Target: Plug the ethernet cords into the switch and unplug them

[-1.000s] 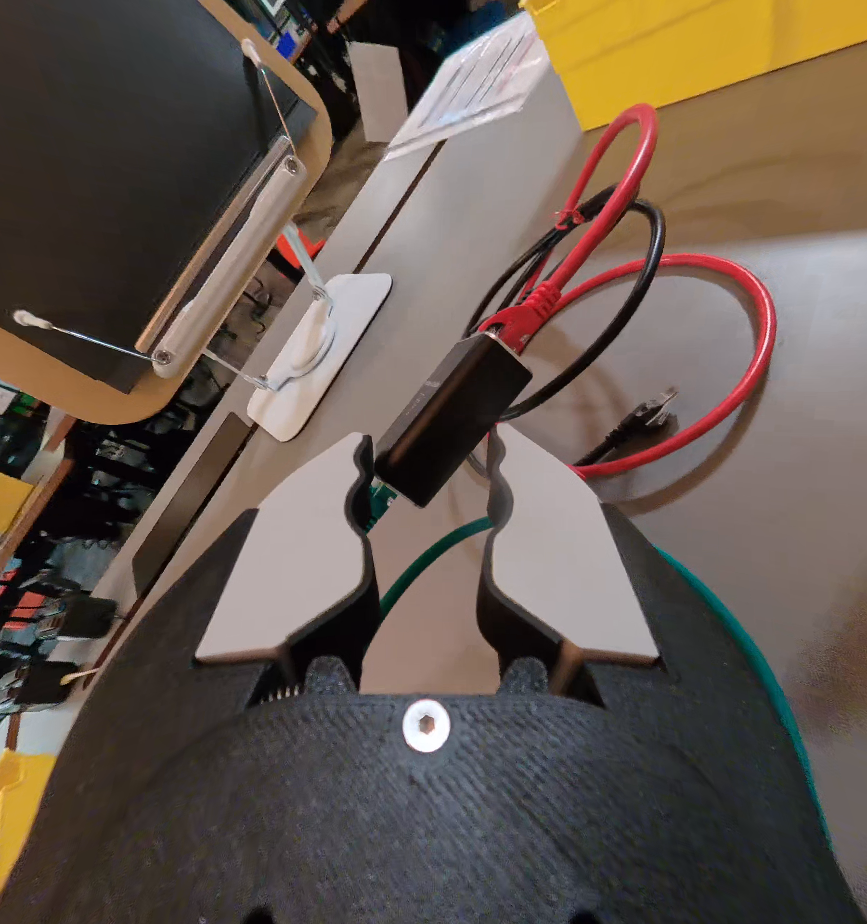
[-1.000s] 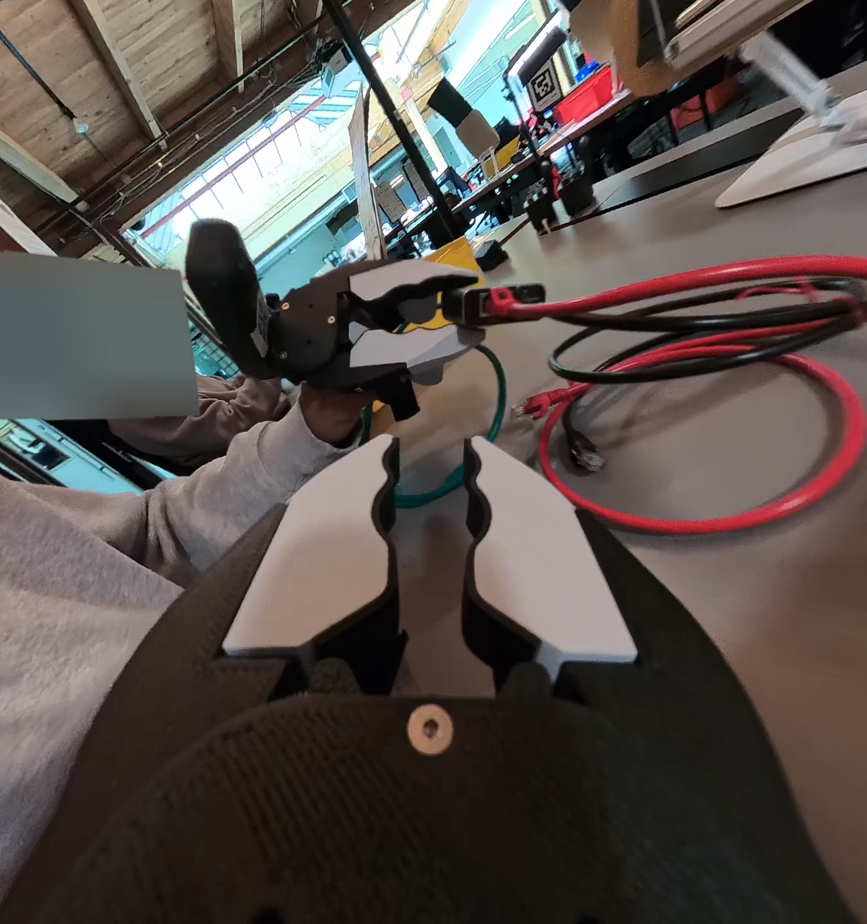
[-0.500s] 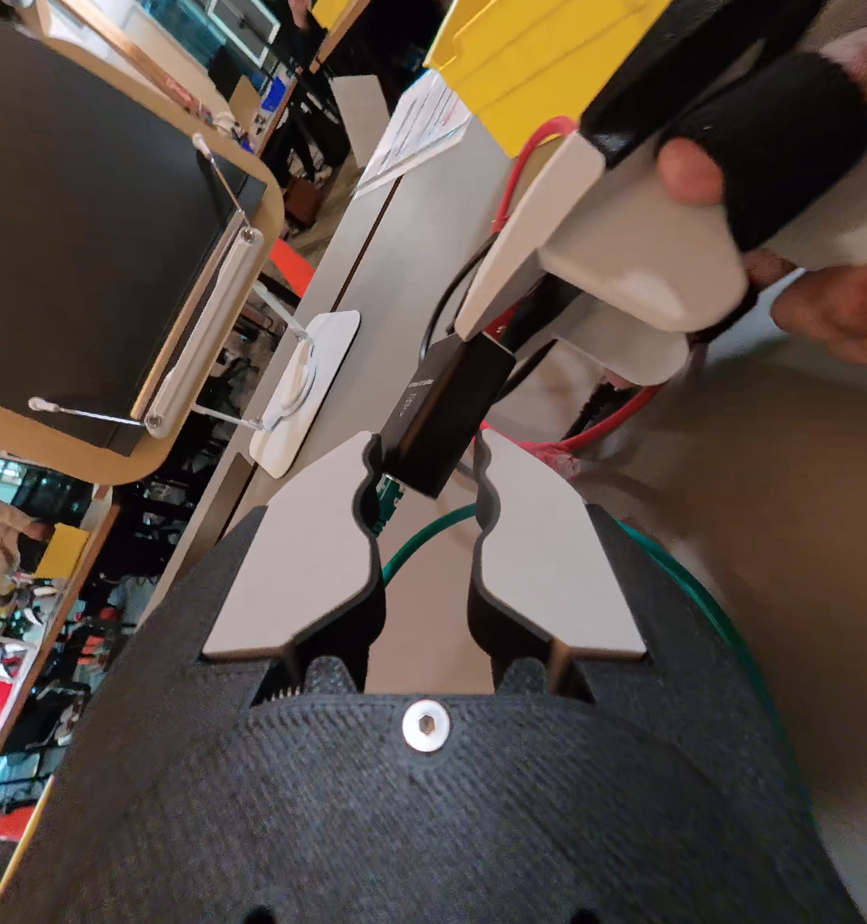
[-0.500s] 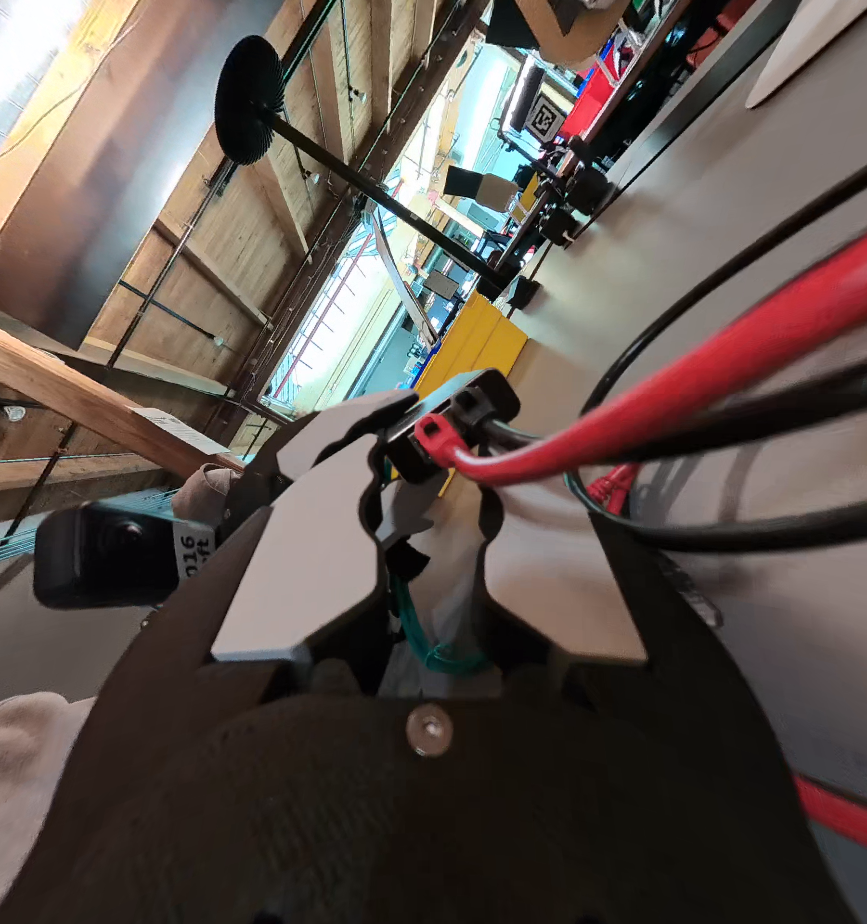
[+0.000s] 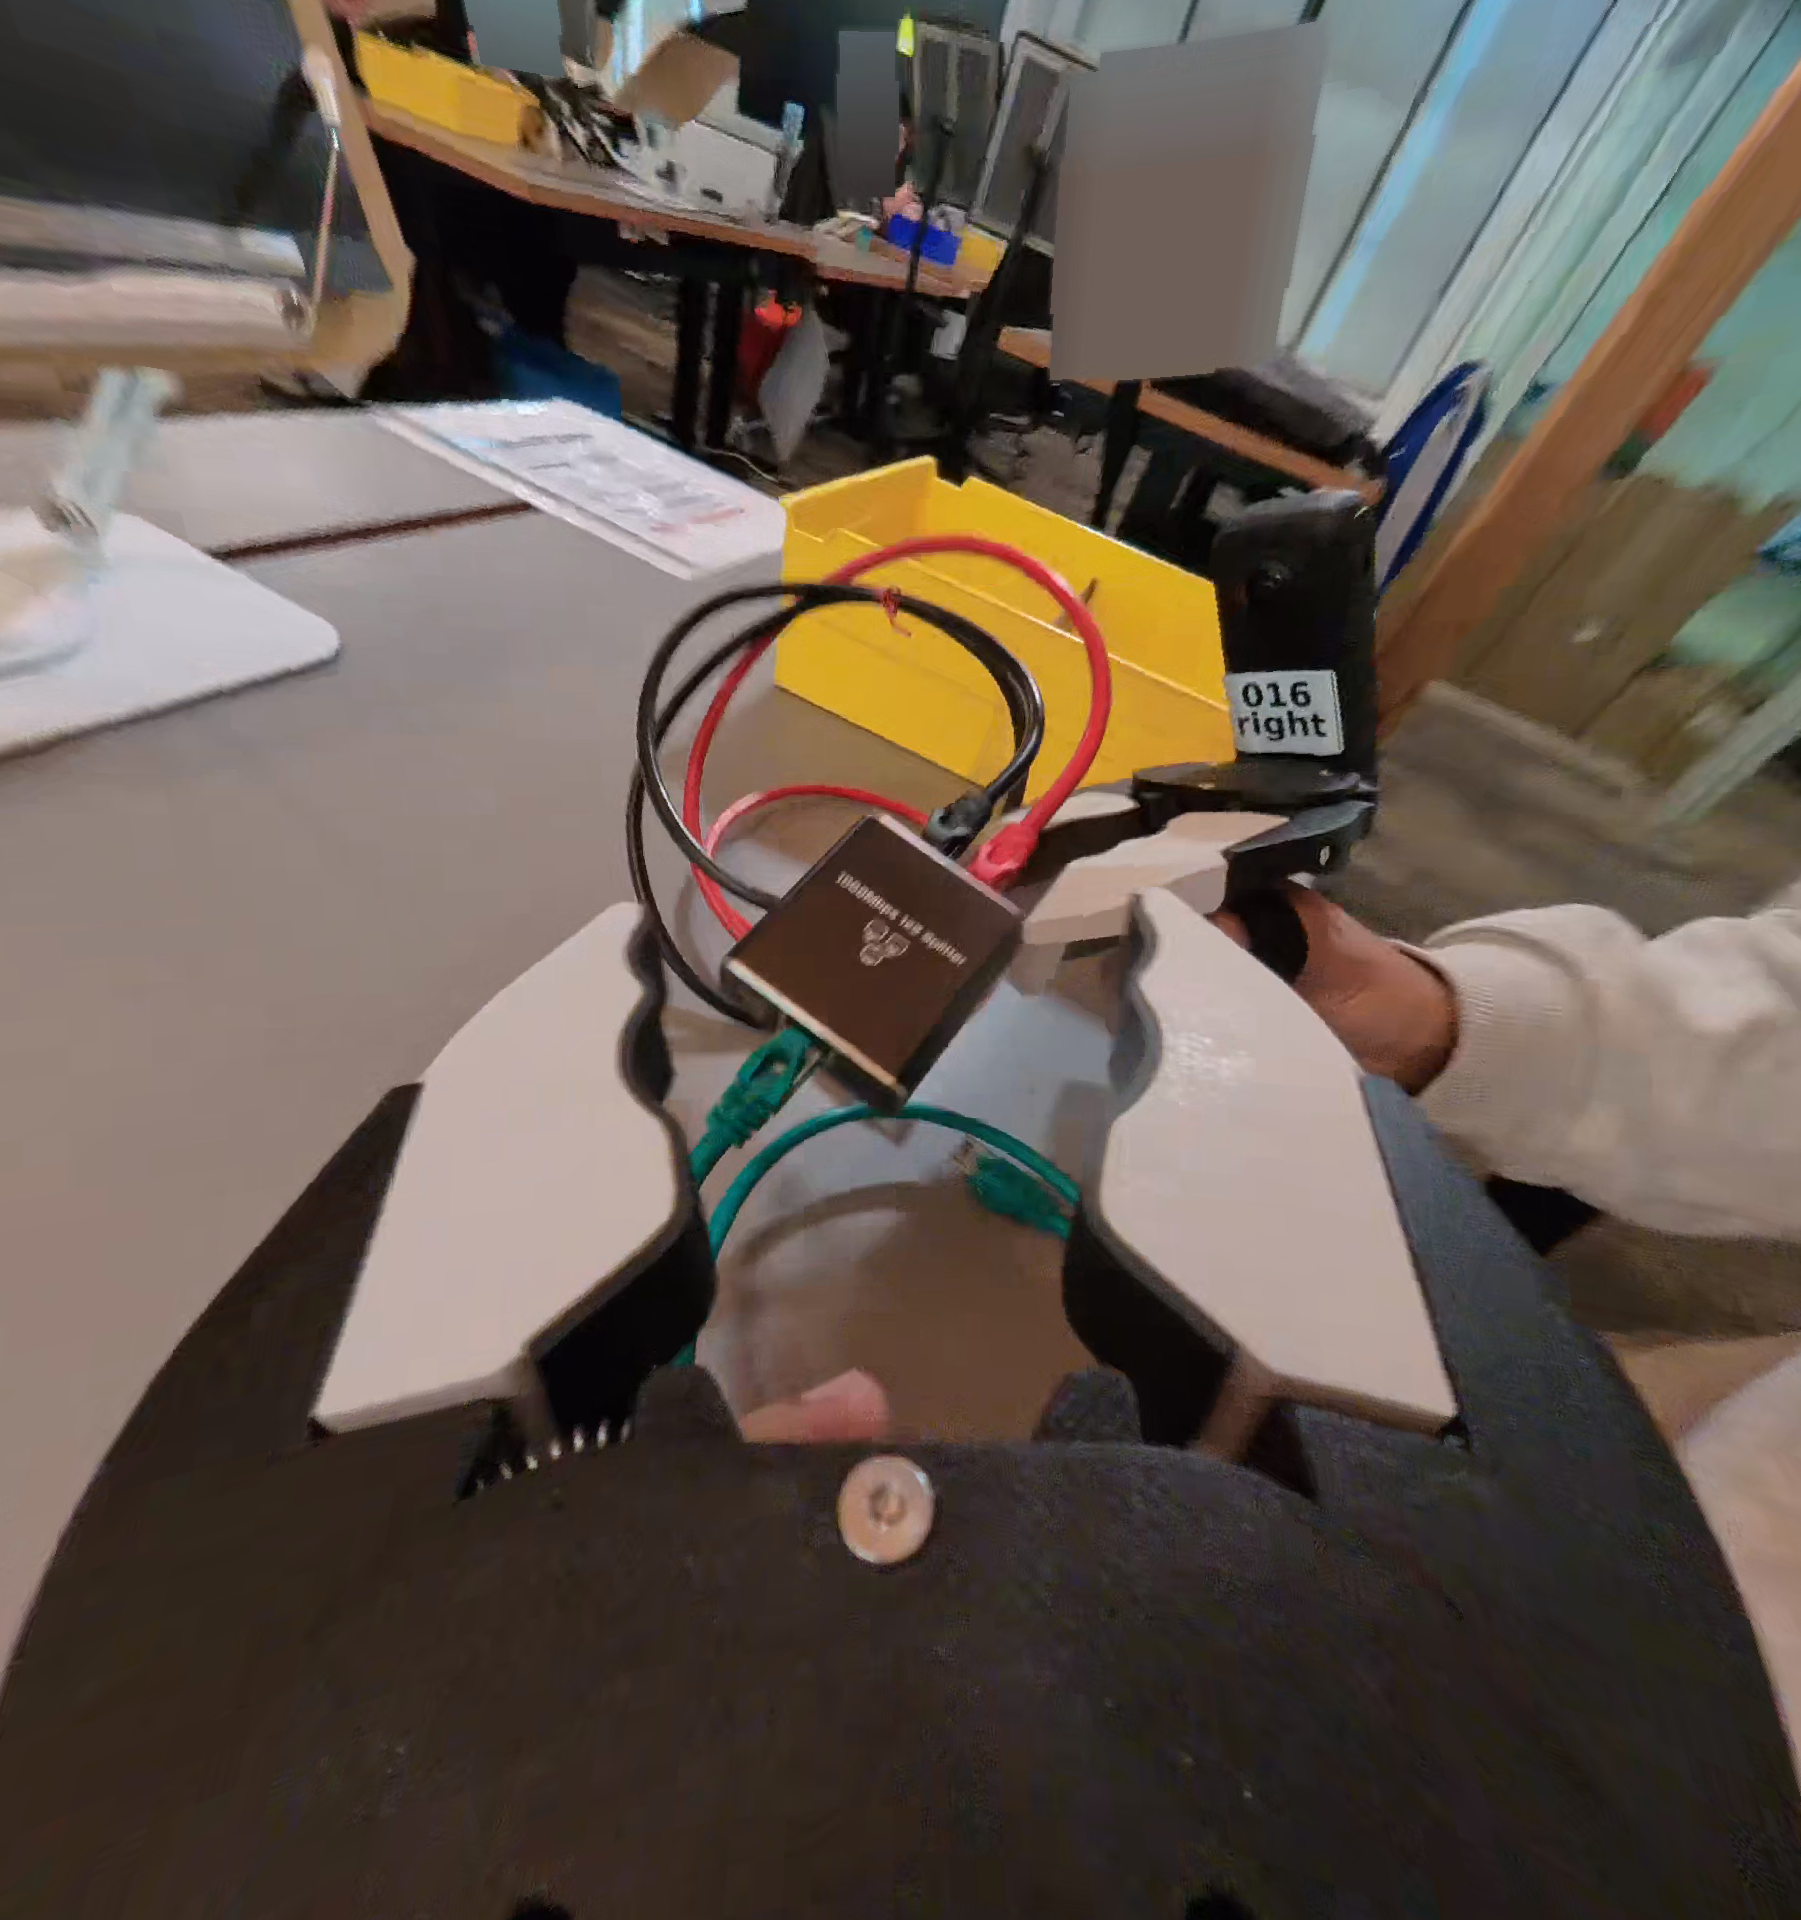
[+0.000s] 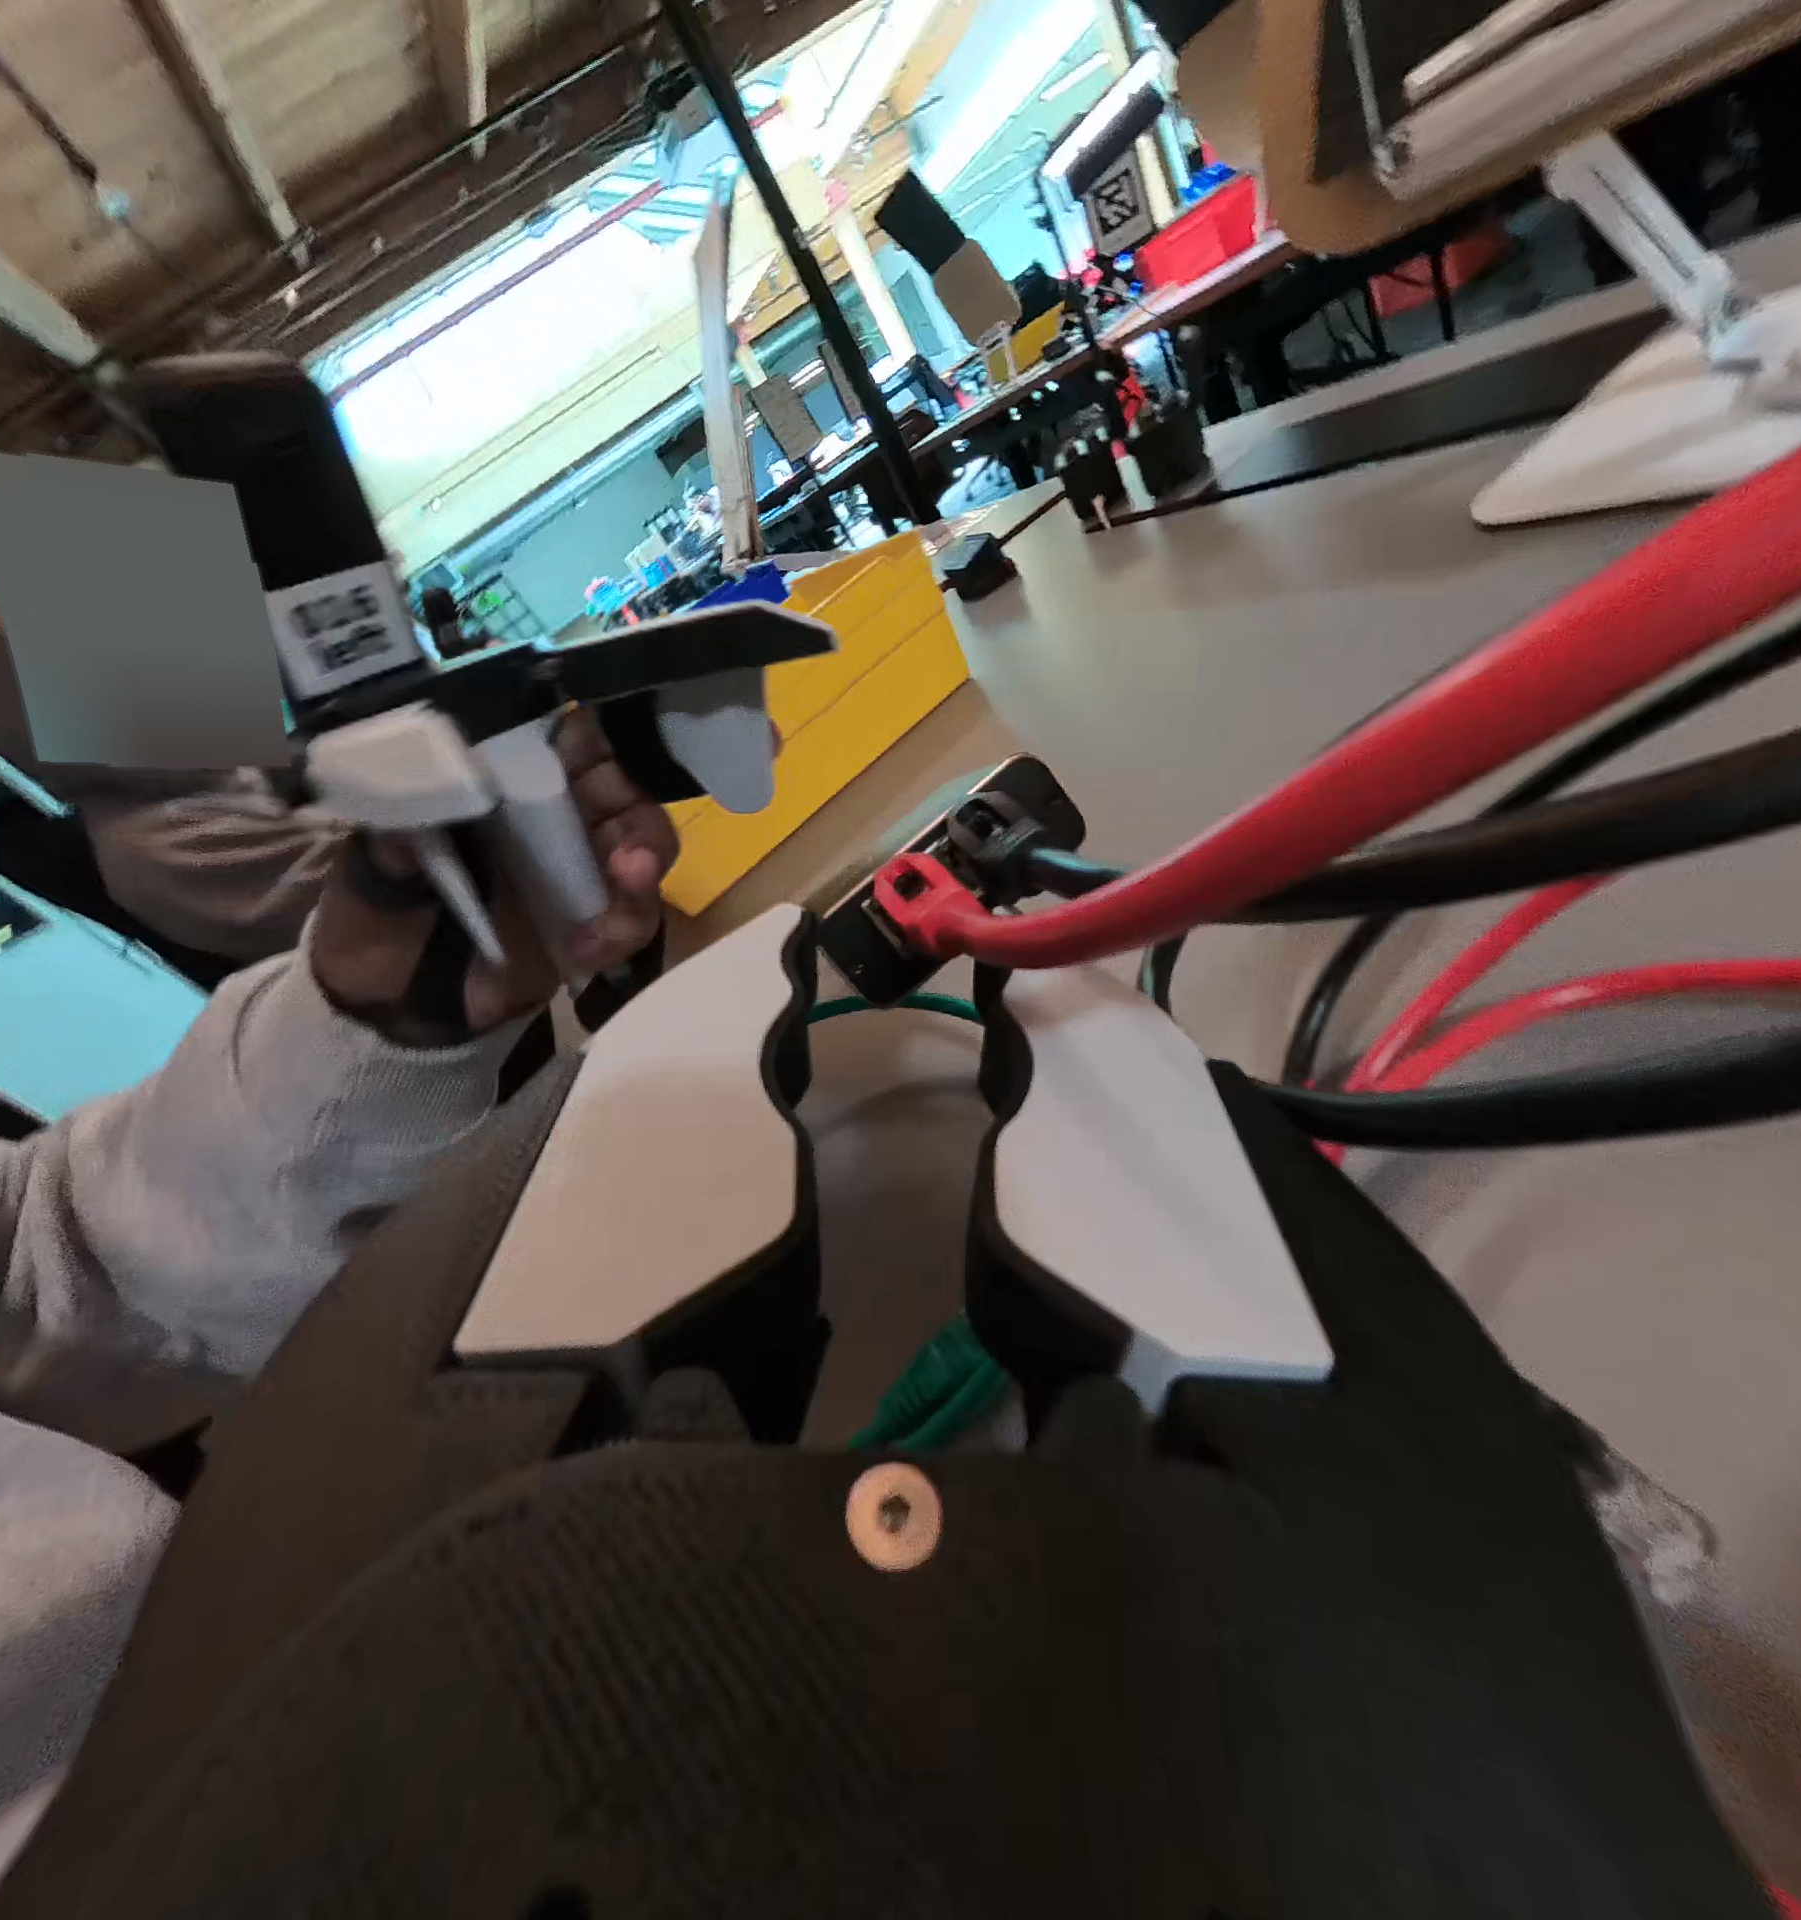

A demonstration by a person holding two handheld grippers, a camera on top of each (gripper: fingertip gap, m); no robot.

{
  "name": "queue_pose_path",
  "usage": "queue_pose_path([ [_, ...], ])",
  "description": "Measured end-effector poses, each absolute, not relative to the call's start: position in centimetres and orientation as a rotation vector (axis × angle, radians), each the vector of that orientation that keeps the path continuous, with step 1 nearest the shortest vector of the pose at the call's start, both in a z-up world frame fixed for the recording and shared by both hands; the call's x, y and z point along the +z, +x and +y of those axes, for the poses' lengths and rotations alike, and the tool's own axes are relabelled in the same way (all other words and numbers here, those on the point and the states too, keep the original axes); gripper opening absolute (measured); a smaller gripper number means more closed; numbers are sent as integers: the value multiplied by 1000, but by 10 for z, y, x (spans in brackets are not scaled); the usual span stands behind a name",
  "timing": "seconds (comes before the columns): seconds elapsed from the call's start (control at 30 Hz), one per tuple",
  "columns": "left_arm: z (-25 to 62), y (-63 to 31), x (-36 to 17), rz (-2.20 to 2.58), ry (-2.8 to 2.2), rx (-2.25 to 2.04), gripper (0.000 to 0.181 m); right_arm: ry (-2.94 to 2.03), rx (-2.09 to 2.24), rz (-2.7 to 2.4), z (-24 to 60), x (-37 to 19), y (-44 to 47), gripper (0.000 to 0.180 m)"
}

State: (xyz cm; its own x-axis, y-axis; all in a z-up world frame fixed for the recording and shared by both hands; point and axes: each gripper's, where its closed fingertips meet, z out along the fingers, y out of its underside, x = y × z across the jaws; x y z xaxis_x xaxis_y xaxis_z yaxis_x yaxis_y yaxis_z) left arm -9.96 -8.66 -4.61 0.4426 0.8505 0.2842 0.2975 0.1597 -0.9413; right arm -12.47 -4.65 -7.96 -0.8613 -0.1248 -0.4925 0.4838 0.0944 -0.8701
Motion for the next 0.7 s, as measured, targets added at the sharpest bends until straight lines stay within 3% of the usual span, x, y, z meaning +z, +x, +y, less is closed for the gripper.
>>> queue_pose_path([
  [0.03,-93,-98,-51,-1112,-1385,486,77,287,-1831,1942,-47,-76,-121,29],
  [0.13,-107,-97,-69,-1152,-1318,342,77,89,-1858,1953,-48,-67,-109,29],
  [0.3,-91,-90,-87,-1118,-1140,-86,89,-109,-1838,1960,-51,-67,-98,29],
  [0.7,-46,-66,-103,-929,-1251,-369,43,-274,-1640,1876,-59,-78,-76,29],
])
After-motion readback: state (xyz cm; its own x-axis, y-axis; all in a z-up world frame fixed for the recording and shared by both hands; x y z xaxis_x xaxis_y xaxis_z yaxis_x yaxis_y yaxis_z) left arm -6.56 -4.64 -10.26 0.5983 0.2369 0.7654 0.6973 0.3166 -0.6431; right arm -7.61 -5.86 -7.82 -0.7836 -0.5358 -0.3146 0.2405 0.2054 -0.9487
